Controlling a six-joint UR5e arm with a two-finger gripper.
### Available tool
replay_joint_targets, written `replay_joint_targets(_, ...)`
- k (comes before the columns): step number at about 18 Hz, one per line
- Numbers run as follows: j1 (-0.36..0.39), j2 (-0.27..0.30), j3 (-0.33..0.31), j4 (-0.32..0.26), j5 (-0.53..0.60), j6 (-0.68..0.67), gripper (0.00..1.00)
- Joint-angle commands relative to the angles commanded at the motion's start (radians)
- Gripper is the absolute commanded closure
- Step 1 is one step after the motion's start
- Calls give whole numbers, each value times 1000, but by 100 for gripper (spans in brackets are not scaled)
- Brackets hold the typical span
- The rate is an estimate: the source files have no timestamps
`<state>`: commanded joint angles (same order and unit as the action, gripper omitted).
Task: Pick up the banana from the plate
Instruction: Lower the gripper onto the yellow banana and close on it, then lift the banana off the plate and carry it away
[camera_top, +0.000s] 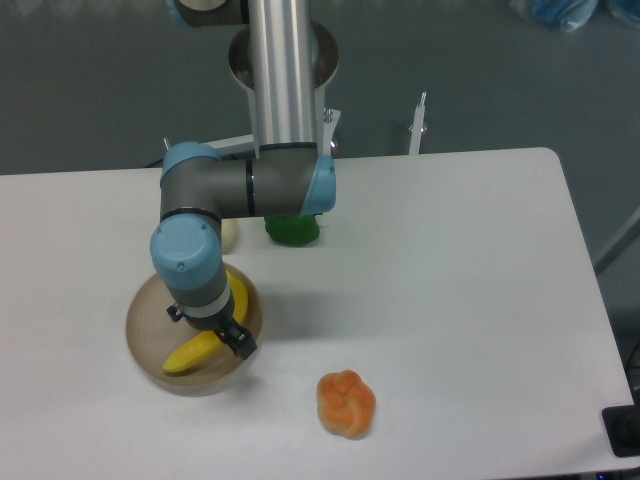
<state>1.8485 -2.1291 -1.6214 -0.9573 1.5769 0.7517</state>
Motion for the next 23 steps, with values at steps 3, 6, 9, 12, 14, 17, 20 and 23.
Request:
replay_joint_targets(3, -17, -31, 9, 28, 3, -23, 0)
replay_joint_targets(6, -17, -26, 9, 28, 3, -41, 42)
replay_joint_targets(9, -15, -17, 14, 26, 5, -61, 100)
replay_joint_targets(12, -15, 6, 34, 22, 2, -63, 100)
replay_joint_targets(14, -12, 20, 44, 15, 2, -63, 100)
replay_joint_targets(17, 15, 52, 57, 14, 5, -55, 99)
replay_joint_targets(20, 67, 74, 90, -9, 5, -43, 97)
replay_joint_targets(23, 132, 78, 150, -73, 6, -28, 96)
